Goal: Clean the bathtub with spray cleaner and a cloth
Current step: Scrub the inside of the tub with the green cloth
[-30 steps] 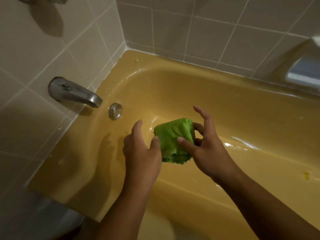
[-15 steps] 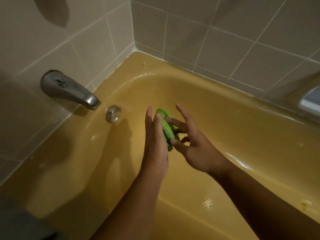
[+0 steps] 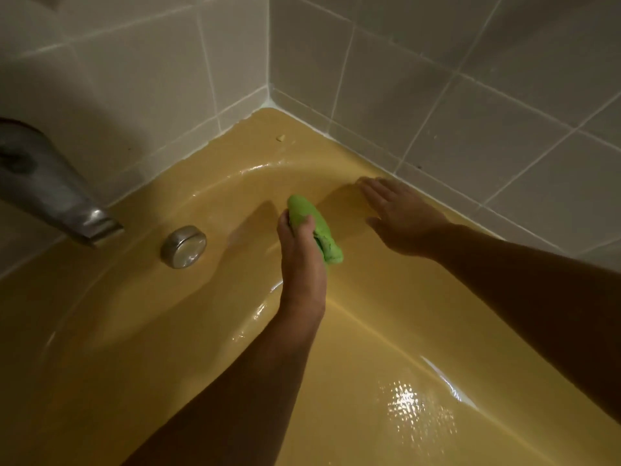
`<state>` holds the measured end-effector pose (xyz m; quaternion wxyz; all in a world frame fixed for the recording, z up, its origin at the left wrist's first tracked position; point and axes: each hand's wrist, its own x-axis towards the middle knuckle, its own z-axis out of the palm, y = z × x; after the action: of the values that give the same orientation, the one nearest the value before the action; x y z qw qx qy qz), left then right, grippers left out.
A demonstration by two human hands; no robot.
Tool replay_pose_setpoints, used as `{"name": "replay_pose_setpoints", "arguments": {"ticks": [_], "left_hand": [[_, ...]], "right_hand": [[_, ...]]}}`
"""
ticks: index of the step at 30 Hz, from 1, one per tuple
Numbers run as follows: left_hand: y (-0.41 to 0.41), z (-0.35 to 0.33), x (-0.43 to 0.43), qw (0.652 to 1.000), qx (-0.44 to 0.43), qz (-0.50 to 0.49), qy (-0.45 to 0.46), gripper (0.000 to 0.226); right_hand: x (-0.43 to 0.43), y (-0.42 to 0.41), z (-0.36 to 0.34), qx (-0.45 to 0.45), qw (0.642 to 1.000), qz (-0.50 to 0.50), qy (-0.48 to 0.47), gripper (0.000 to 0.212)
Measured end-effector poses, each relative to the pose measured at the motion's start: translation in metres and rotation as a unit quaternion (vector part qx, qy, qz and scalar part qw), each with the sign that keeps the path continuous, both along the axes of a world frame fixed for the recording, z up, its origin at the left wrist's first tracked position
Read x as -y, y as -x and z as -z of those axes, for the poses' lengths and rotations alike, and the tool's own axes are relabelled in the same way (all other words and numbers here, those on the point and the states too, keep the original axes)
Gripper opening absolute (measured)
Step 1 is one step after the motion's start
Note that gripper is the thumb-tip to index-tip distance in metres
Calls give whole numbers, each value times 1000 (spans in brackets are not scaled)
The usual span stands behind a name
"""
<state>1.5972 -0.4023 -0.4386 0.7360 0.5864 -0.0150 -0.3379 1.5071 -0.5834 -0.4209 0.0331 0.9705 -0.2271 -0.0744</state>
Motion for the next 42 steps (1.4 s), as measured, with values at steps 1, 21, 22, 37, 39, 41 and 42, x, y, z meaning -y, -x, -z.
{"name": "replay_pose_setpoints", "arguments": {"ticks": [1, 21, 22, 37, 39, 41, 42], "left_hand": [[-2, 4, 12, 1000, 8, -8, 5, 70], [27, 128, 171, 980, 137, -139, -40, 83], [27, 142, 170, 980, 133, -137, -48, 85], [30, 288, 137, 971, -56, -71, -221, 79], [36, 268, 147, 980, -82, -111, -145, 82], [44, 234, 154, 984, -86, -144, -60, 87], [48, 214, 157, 985, -72, -155, -26, 86]], "right_hand": [[11, -1, 7, -19, 999, -32, 28, 69], [74, 12, 27, 153, 957, -242, 47, 57], [75, 12, 27, 152, 957, -241, 47, 58], [79, 15, 33, 161, 956, -238, 52, 55], [81, 16, 35, 165, 954, -242, 57, 58], [80, 14, 36, 174, 953, -244, 56, 59], [79, 14, 36, 176, 952, -243, 56, 60]]}}
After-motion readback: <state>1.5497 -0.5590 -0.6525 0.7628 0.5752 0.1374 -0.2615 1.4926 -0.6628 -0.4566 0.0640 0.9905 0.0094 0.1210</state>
